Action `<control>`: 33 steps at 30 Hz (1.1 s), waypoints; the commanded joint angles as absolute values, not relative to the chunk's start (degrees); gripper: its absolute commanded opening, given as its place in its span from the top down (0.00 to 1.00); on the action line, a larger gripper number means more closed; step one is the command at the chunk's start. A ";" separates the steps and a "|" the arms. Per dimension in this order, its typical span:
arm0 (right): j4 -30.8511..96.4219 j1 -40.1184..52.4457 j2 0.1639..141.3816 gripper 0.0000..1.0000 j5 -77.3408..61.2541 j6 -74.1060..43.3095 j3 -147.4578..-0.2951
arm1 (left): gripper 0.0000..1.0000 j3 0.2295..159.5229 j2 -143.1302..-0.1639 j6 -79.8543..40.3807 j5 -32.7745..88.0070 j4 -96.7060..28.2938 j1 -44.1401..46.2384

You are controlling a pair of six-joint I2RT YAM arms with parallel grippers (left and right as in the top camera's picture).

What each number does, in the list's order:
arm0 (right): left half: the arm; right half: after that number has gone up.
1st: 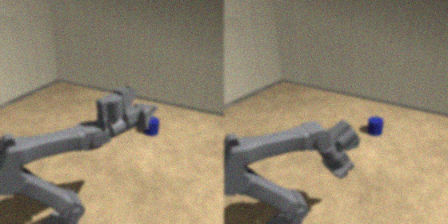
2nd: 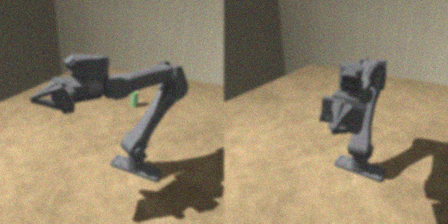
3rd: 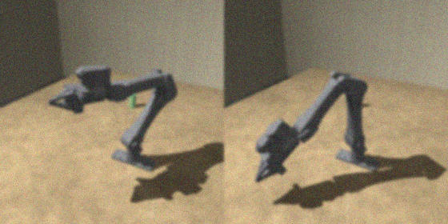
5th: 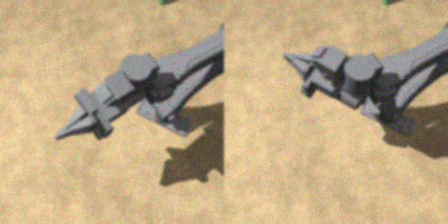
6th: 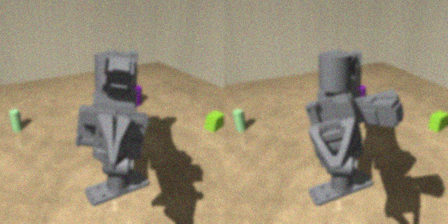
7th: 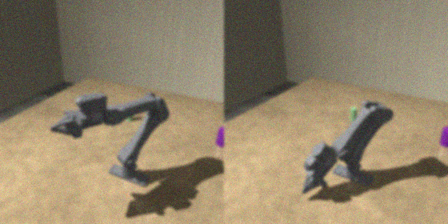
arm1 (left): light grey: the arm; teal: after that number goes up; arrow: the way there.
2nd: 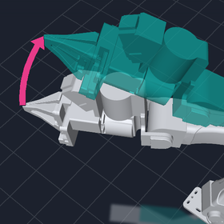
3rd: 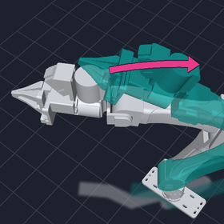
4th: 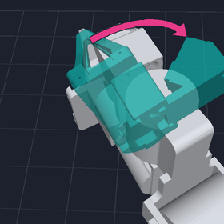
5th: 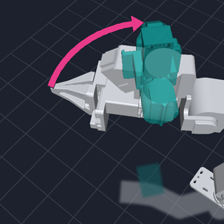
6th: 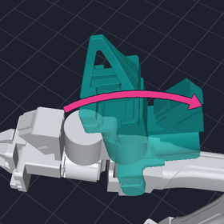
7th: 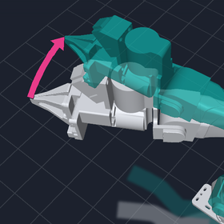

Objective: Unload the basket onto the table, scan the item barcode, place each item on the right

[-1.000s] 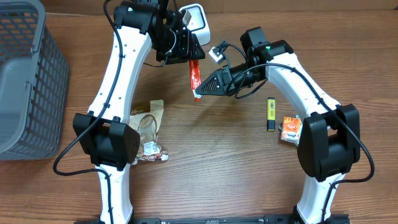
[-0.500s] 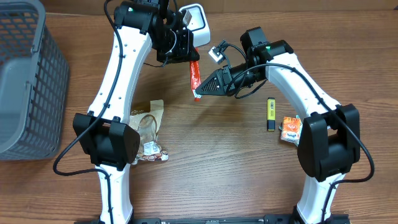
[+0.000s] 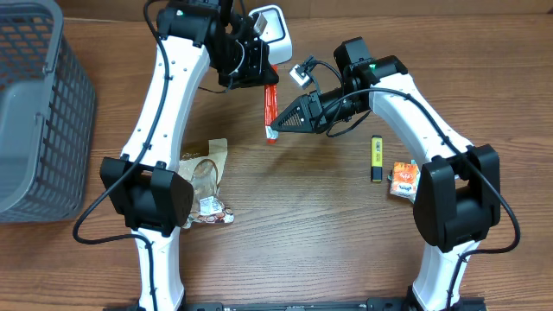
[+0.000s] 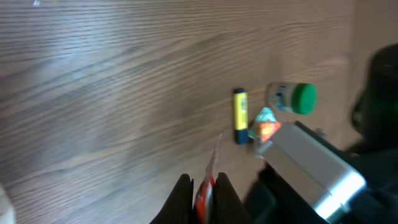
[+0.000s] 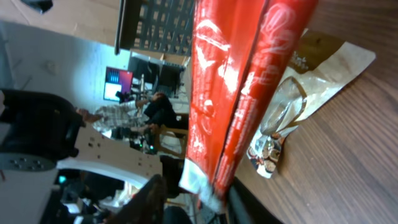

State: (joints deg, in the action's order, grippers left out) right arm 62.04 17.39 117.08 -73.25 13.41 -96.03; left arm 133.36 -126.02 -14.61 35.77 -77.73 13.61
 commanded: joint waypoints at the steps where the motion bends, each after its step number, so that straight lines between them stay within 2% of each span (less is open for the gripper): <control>1: 61.76 17.52 115.63 0.63 -72.93 13.82 -97.21 | 0.96 133.21 -125.62 -12.27 45.04 -77.76 10.59; 9: 58.39 15.86 115.63 0.60 -78.52 13.76 -97.21 | 0.96 133.21 -125.62 -11.05 59.37 -79.94 4.73; 13: 55.72 15.29 115.63 0.57 -83.94 13.76 -97.21 | 0.96 133.21 -125.62 -8.71 67.57 -80.29 3.42; 17: 55.96 15.79 115.63 0.58 -87.50 13.78 -97.21 | 0.96 133.21 -125.62 -6.13 71.53 -80.31 3.44; 33: 53.58 19.31 115.63 0.62 -89.93 13.74 -97.21 | 0.96 133.21 -125.62 -5.74 72.07 -80.34 3.79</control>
State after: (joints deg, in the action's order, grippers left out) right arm 54.13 18.55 117.08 -87.72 13.52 -96.03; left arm 133.36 -126.02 -7.18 70.35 -80.18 3.40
